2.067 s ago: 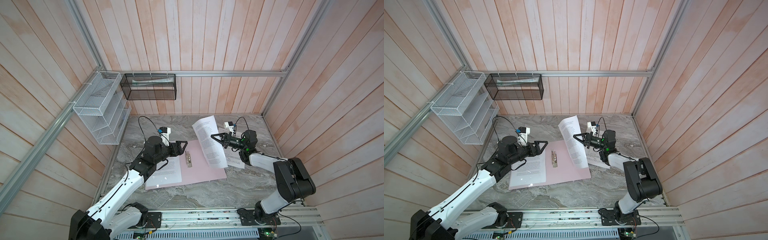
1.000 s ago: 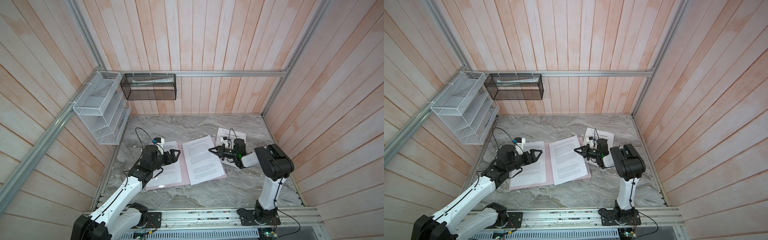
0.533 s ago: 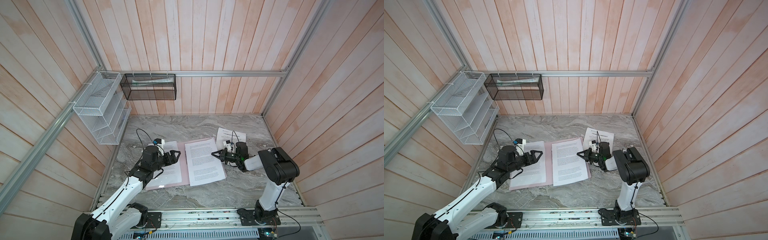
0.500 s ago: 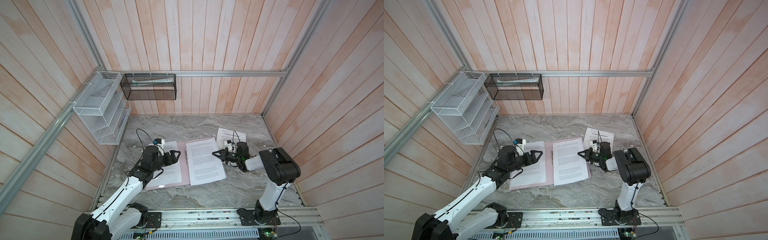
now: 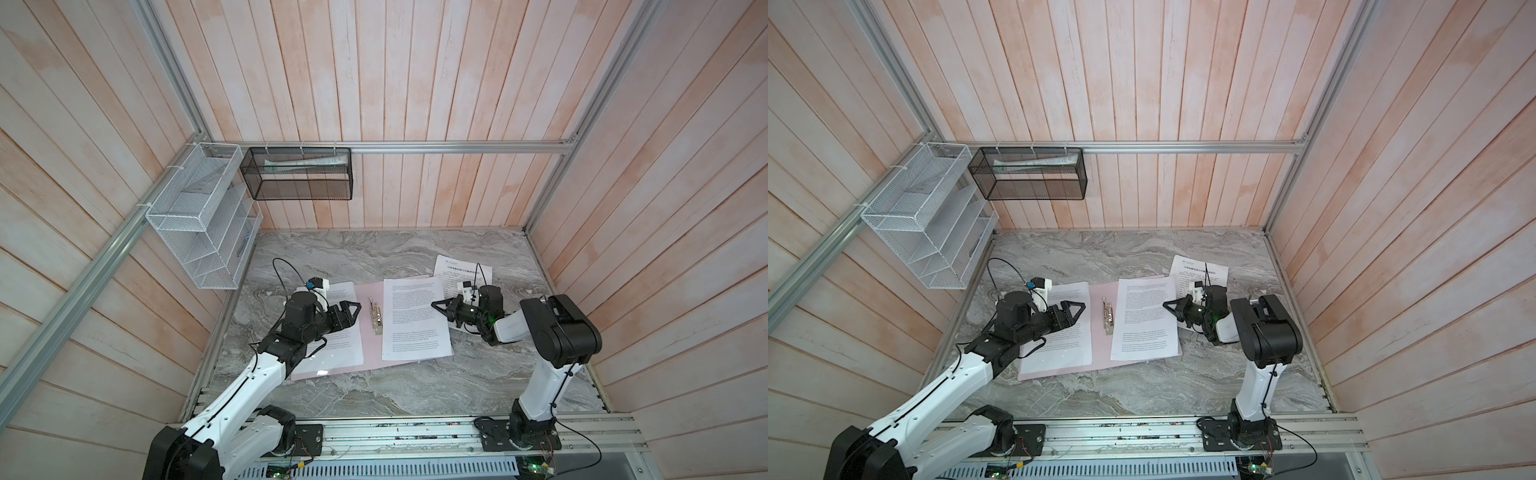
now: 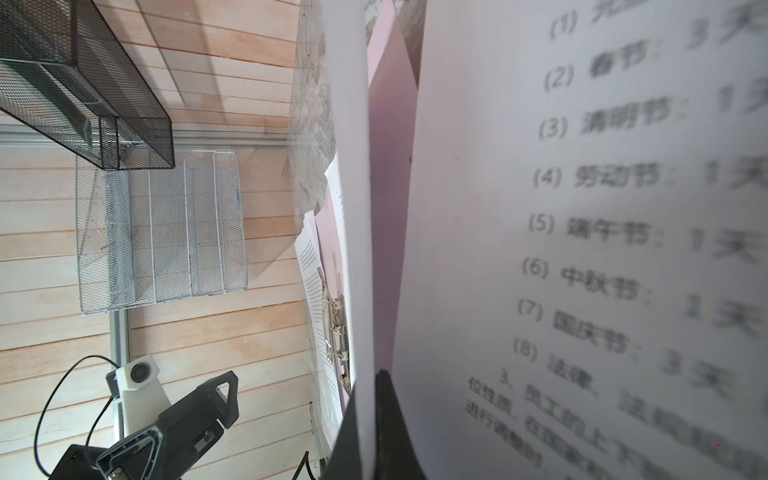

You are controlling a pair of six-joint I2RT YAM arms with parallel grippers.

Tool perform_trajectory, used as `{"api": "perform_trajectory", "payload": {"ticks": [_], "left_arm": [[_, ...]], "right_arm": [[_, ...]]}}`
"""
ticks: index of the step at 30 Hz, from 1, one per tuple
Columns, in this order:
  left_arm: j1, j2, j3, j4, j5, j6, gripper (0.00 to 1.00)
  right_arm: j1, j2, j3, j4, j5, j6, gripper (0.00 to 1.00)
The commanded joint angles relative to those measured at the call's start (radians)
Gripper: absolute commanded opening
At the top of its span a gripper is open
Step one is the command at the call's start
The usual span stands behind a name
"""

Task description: Put the files into the folder

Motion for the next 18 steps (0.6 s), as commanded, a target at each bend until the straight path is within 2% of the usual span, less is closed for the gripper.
{"api": "perform_trajectory", "payload": {"ticks": [1,6,12,18], "left_arm": [[0.004,0.010,-0.010,0.017,0.010,0.011,0.87],[0.004,0.022,-0.012,0.020,0.003,0.015,0.87],[0.003,0.035,-0.014,0.026,0.009,0.017,0.87],[0.004,0.044,-0.013,0.028,0.007,0.026,0.87]], "right_arm": [[0.015,0.020,0.000,0.039,-0.017,0.010,0.00],[0.031,0.032,0.033,-0.004,-0.027,-0.034,0.00],[0.048,0.014,0.137,-0.243,-0.018,-0.223,0.00],[0.073,0.039,0.228,-0.368,-0.031,-0.327,0.00]]}}
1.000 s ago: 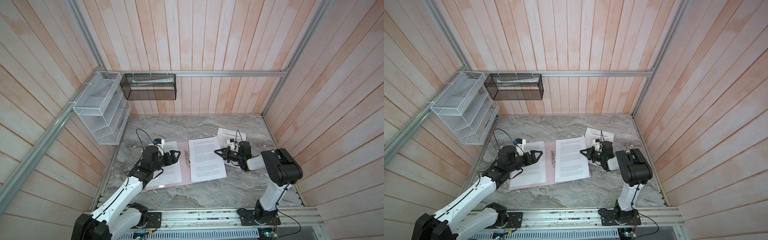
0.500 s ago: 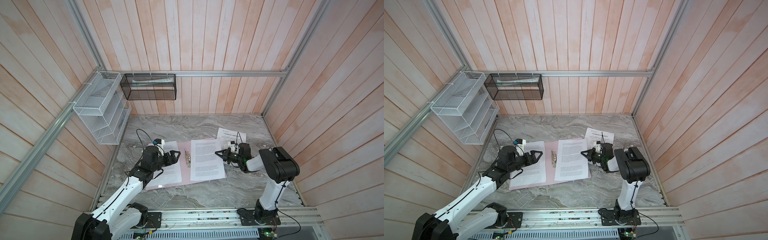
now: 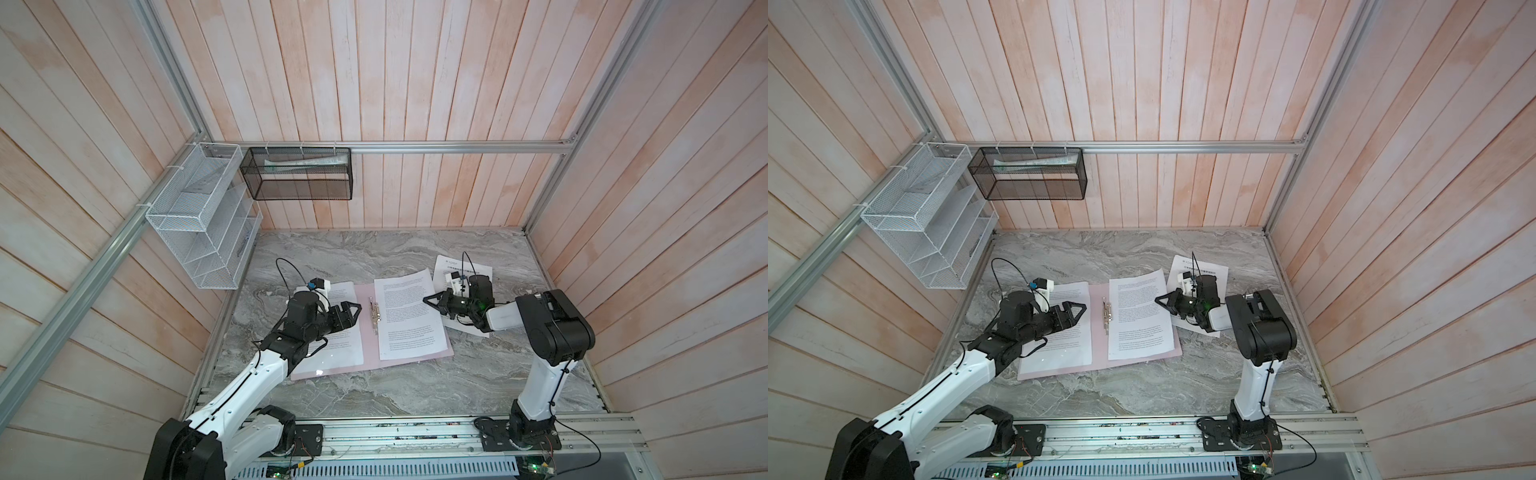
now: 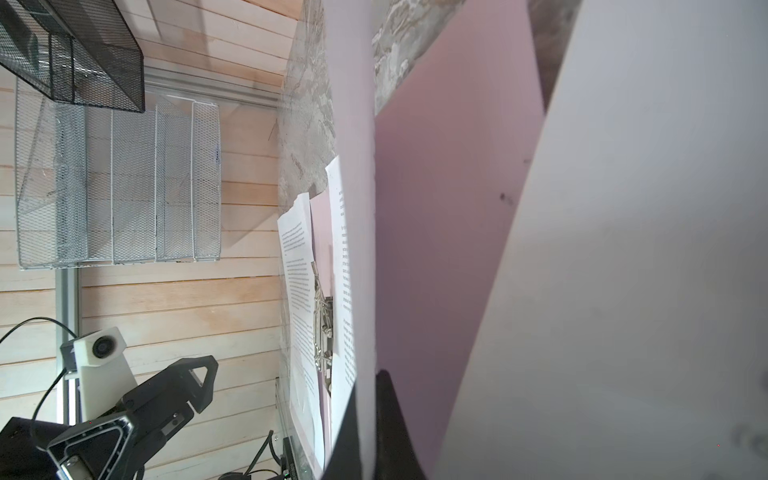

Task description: Put the files into the folder

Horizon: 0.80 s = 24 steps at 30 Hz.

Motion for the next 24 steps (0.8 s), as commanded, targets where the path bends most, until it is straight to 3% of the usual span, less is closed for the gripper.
{"api": "perform_trajectory", "payload": {"ticks": [1,10,24], "left_arm": [[0.004,0.010,-0.012,0.019,0.008,0.020,0.87],[0.004,0.020,-0.011,0.019,0.008,0.025,0.87],[0.004,0.025,-0.011,0.012,0.001,0.028,0.87]], "right_arm": [[0.028,0.025,0.064,-0.158,-0.018,-0.133,0.00],[0.045,0.028,0.108,-0.265,-0.004,-0.213,0.00],[0.029,0.002,0.111,-0.289,-0.040,-0.308,0.00]]}}
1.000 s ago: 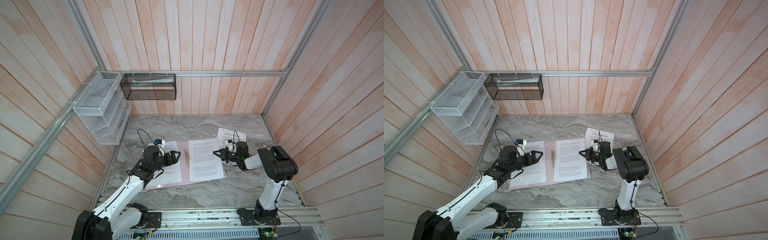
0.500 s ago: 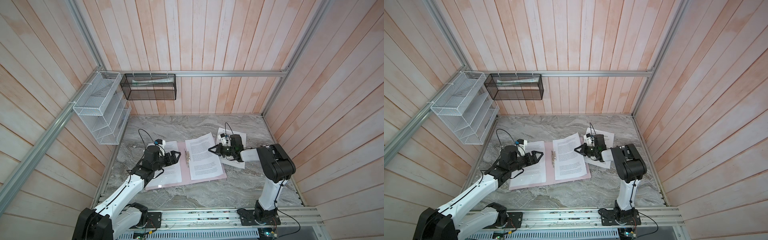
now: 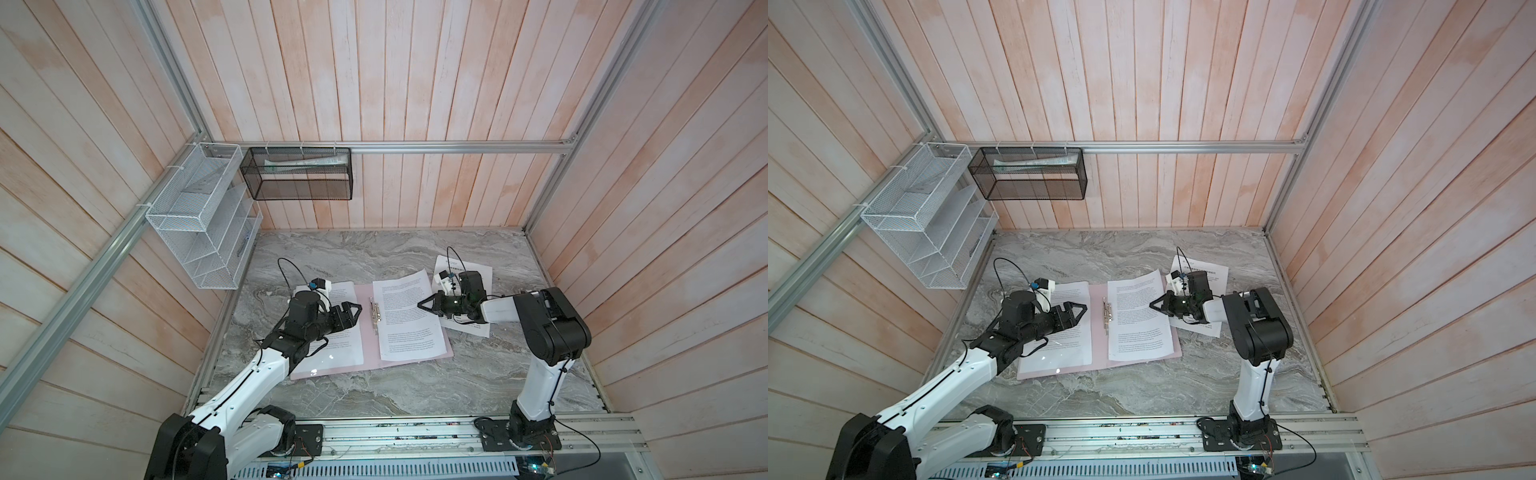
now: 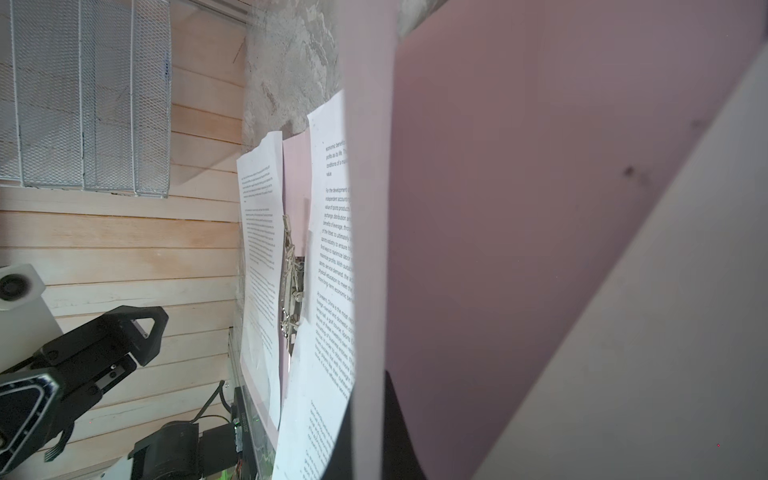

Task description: Put the files into the folder

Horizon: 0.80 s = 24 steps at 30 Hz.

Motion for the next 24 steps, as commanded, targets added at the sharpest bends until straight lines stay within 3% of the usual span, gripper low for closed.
{"api": "perform_trajectory", "payload": {"ticks": [1,24], "left_arm": [[0.003,0.006,-0.010,0.009,0.002,0.018,0.87],[0.004,0.036,-0.030,0.034,0.011,0.023,0.87]], "right_arm": [[-0.007,-0.007,0.024,-0.033,-0.026,-0.055,0.00],[-0.037,-0.052,0.062,-0.188,-0.077,-0.249,0.00]]}}
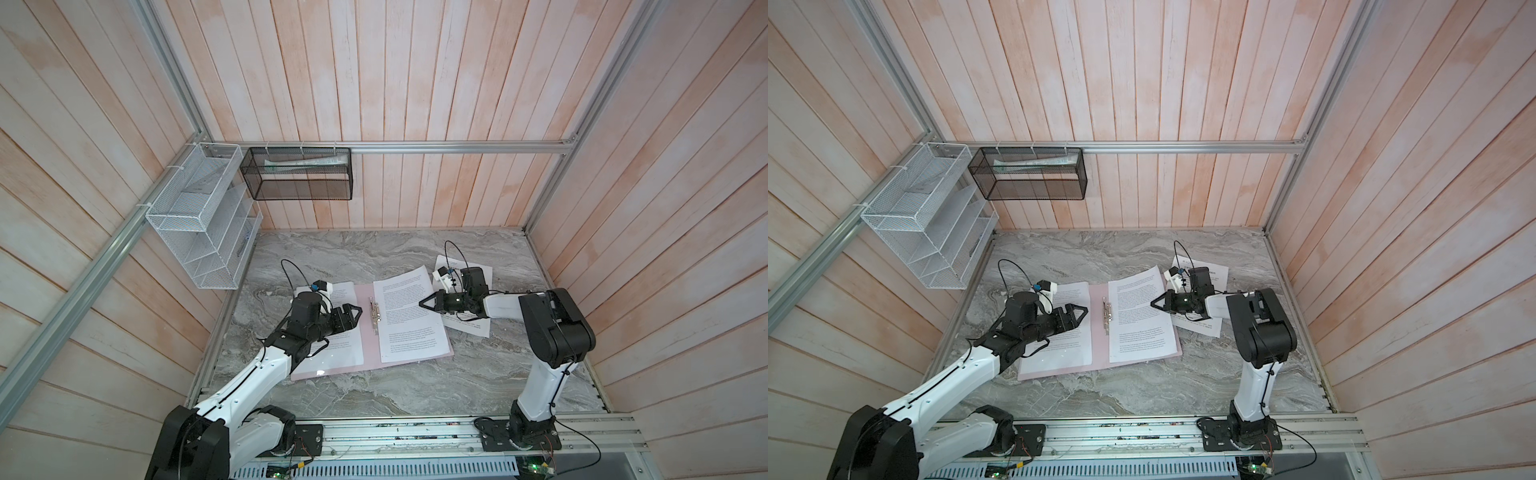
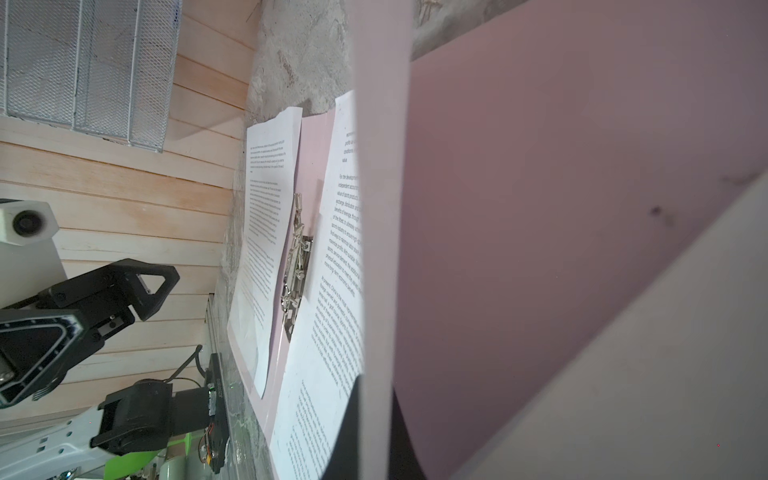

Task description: Put the files into the folder

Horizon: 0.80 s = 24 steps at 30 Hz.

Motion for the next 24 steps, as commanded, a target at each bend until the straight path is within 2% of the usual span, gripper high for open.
{"api": "perform_trajectory", "payload": {"ticks": [1,12,20,22,24], "left_arm": [[0.004,0.002,-0.020,0.028,0.011,0.019,0.87],[0.004,0.027,-0.028,0.044,0.017,0.021,0.87],[0.004,0.035,-0.028,0.045,0.017,0.024,0.87],[0.004,0.034,-0.028,0.044,0.014,0.023,0.87],[0.004,0.032,-0.026,0.041,0.013,0.025,0.87]], "right_arm": [[-0.011,-0.012,0.018,-0.047,-0.041,-0.048,0.00],[0.016,0.029,0.083,-0.118,-0.059,-0.111,0.00],[0.020,0.055,0.089,-0.115,-0.047,-0.081,0.00],[0.021,0.048,0.081,-0.109,-0.034,-0.070,0.20],[0.025,0.031,0.068,-0.114,-0.001,-0.065,0.32]]}}
